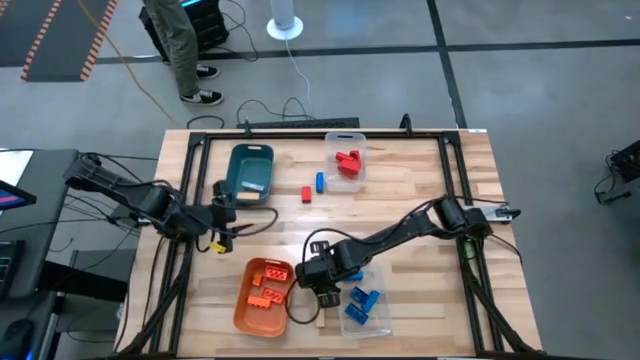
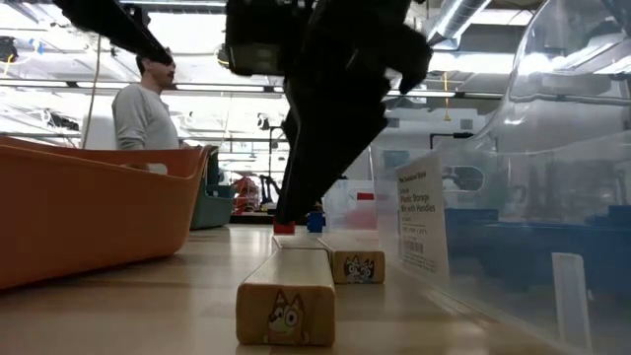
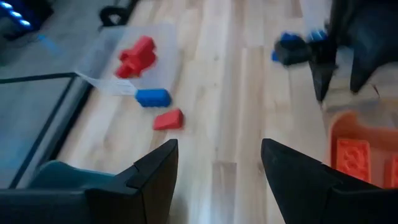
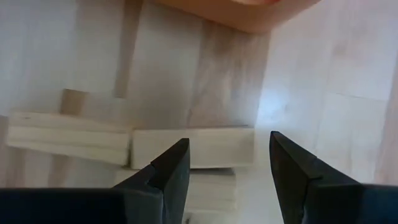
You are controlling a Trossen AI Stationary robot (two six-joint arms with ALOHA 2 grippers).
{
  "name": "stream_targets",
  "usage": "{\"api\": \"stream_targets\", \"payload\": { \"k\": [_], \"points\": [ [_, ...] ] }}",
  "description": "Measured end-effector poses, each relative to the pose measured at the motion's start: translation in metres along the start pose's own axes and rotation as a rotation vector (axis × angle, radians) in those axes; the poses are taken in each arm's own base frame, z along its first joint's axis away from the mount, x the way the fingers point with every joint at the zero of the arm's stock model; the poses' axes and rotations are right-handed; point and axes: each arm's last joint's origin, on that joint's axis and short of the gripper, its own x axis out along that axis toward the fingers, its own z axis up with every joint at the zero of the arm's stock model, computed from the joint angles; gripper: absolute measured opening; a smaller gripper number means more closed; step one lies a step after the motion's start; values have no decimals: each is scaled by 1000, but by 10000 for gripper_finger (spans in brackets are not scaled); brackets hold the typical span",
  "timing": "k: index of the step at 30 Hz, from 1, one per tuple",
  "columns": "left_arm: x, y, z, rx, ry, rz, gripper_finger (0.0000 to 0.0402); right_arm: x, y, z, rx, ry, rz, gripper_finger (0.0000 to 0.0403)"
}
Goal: Sort blocks
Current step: Put the brown wooden block into the blue bin
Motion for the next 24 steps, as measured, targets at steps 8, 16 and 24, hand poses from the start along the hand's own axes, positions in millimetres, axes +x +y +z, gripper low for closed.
{"api": "stream_targets", "payload": {
  "k": [8,16,24],
  "points": [
    [-21,15,4,-53,-44,43,224,11,-8,-5,-6,61,-23,191],
    [-19,14,1,-75,-7,25,224,10,-50,-8,100,118,-87,191],
    [-18,13,-1,-84,20,9,224,4,-98,-15,189,197,-132,191]
  ]
}}
